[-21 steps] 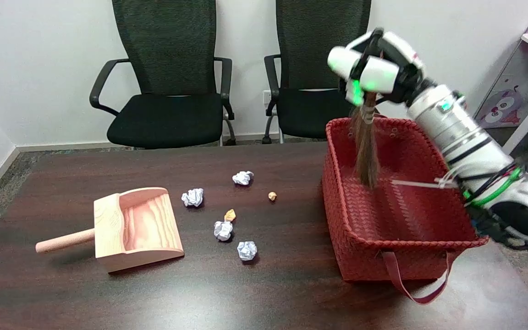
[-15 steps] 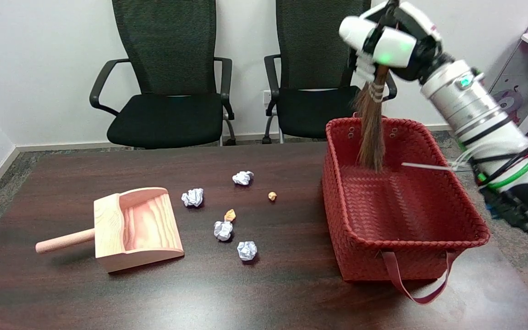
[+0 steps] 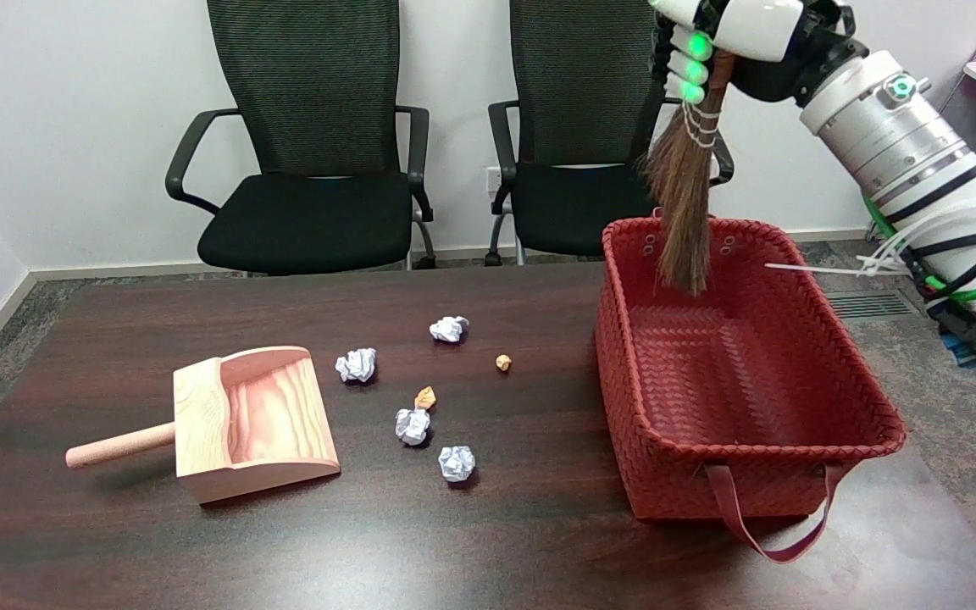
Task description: Sweep the paper ball into the dustpan.
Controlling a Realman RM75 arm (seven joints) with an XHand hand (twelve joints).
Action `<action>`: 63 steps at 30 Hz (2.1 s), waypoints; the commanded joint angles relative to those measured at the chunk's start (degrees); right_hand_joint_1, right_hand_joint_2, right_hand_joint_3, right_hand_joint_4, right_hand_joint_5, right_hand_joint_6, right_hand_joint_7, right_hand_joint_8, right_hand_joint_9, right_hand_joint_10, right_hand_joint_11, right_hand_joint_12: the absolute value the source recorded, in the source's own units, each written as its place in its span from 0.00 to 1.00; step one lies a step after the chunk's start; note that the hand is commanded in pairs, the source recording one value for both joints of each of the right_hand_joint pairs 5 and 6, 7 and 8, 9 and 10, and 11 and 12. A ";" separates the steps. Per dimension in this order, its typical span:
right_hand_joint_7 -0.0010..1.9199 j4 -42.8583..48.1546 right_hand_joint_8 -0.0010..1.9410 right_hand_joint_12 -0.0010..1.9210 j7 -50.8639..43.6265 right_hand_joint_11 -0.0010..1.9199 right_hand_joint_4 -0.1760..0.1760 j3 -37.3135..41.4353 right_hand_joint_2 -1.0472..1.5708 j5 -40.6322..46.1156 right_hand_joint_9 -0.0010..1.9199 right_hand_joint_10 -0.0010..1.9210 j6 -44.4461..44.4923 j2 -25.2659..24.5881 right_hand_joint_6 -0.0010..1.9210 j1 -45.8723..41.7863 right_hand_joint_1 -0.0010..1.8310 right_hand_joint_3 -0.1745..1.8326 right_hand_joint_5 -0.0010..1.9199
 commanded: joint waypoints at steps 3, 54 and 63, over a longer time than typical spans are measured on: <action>1.00 -0.16 0.99 1.00 2.82 1.00 1.00 -28.69 0.81 7.07 1.00 1.00 0.75 4.78 1.00 25.41 0.51 0.71 1.00; 1.00 30.18 0.99 1.00 -20.57 1.00 1.00 -49.71 0.86 -3.29 1.00 1.00 -2.44 -33.03 1.00 41.41 0.47 0.79 1.00; 1.00 32.33 0.99 1.00 -20.75 1.00 1.00 -50.49 0.87 -6.25 1.00 1.00 4.44 -32.54 1.00 39.61 0.47 0.76 1.00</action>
